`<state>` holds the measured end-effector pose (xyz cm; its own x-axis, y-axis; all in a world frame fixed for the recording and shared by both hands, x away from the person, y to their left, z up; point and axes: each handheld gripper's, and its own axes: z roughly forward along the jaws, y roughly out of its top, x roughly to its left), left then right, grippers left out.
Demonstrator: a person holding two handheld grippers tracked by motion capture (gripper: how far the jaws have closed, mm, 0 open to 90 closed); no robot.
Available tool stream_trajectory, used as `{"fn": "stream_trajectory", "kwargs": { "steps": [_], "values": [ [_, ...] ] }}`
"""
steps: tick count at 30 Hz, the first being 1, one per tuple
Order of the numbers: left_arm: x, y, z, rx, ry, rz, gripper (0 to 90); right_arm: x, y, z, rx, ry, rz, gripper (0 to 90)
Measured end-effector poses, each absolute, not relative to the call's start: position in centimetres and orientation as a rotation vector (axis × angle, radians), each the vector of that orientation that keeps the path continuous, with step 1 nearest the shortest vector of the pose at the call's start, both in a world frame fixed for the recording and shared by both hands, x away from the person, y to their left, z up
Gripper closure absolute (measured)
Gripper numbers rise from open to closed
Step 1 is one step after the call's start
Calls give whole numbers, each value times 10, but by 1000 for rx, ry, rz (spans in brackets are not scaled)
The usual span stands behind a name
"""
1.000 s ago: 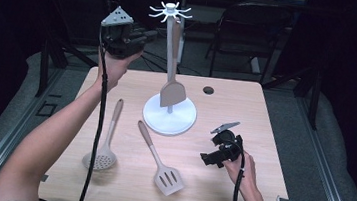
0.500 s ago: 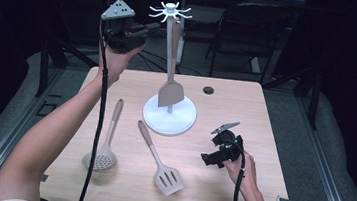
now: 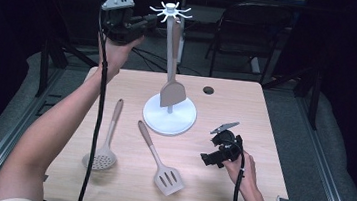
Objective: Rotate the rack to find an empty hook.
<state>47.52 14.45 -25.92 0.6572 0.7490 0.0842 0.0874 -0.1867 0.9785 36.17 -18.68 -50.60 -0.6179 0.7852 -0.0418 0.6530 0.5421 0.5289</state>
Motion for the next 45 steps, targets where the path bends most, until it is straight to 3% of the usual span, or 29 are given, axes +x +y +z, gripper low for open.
{"fn": "stream_trajectory", "kwargs": {
  "steps": [16,45],
  "values": [
    [487,144,-262,1676,733,705,900,362,-185,-507,1192,2512,676,37],
    [454,135,-262,1724,611,685,900,362,-183,-508,1186,2512,683,41]
  ]
}}
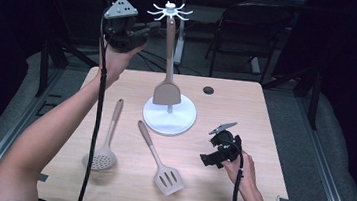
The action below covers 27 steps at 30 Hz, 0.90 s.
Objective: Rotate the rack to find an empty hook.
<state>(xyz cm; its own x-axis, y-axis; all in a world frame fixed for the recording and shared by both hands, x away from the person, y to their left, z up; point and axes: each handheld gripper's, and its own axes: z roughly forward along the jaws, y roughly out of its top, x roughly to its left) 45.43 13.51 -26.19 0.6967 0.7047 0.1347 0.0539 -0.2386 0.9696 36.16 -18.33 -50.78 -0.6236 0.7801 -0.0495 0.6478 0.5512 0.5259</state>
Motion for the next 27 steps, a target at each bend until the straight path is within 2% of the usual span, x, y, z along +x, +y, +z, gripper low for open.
{"fn": "stream_trajectory", "kwargs": {
  "steps": [27],
  "values": [
    [472,143,-258,1691,685,704,900,361,-183,-507,1186,2521,663,48]
  ]
}}
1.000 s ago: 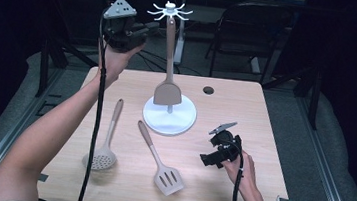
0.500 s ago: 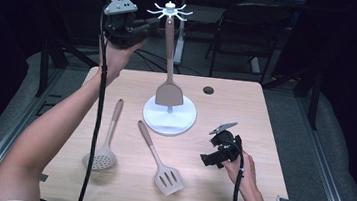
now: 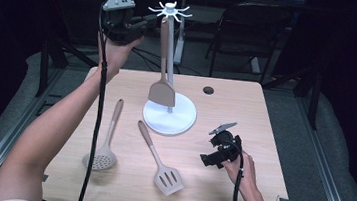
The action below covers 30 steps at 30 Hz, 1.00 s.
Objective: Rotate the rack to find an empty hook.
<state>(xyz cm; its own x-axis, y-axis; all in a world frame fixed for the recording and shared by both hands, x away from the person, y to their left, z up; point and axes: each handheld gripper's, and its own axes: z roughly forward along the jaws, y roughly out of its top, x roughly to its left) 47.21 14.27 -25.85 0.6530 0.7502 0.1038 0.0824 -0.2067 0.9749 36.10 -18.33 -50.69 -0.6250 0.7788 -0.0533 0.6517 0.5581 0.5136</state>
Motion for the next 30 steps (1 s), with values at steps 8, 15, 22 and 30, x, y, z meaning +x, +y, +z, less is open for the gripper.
{"fn": "stream_trajectory", "kwargs": {
  "steps": [8,15,22,30],
  "values": [
    [476,142,-260,1695,695,710,900,361,-183,-507,1178,2521,651,51],
    [476,144,-261,1686,691,714,900,361,-184,-507,1170,2521,629,52],
    [473,151,-266,1710,706,703,824,361,-185,-507,1168,2508,637,53],
    [475,159,-280,1800,735,638,566,361,-183,-508,1181,2506,656,53]
  ]
}}
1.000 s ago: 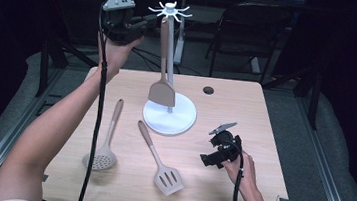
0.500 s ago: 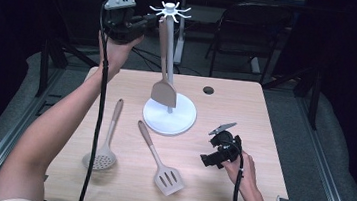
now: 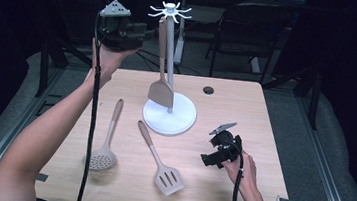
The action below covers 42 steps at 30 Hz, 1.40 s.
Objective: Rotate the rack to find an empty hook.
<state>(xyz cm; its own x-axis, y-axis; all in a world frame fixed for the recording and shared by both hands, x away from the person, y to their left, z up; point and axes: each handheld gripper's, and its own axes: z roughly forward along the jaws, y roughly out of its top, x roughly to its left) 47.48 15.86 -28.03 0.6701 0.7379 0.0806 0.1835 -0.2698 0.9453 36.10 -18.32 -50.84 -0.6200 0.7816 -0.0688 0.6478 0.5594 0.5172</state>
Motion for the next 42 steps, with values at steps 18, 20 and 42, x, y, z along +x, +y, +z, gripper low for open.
{"fn": "stream_trajectory", "kwargs": {
  "steps": [18,20,42],
  "values": [
    [482,170,-339,1975,892,558,136,362,-182,-514,1179,2532,650,46],
    [481,171,-347,1999,902,540,105,362,-182,-514,1179,2532,650,46],
    [441,186,-451,2148,924,459,0,363,-180,-519,1202,2556,642,42]
  ]
}}
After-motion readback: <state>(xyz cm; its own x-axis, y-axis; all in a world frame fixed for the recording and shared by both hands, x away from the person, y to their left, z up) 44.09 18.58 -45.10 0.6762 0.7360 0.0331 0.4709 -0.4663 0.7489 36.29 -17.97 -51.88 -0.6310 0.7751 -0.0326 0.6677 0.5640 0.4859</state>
